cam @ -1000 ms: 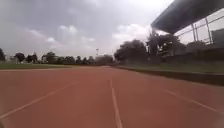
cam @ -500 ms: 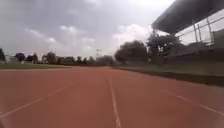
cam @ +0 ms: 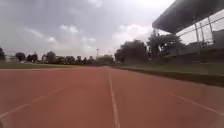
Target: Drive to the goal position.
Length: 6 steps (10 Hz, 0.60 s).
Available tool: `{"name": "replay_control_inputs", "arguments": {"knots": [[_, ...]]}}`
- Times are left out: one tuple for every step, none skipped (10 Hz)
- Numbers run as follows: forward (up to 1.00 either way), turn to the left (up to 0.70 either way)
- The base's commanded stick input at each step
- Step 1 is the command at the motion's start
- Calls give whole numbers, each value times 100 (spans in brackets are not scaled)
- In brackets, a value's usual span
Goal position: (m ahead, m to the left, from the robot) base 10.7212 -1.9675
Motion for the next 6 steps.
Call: {"name": "replay_control_inputs", "arguments": {"knots": [[45,0],[45,0],[45,0],[45,0],[45,0],[45,0]]}}
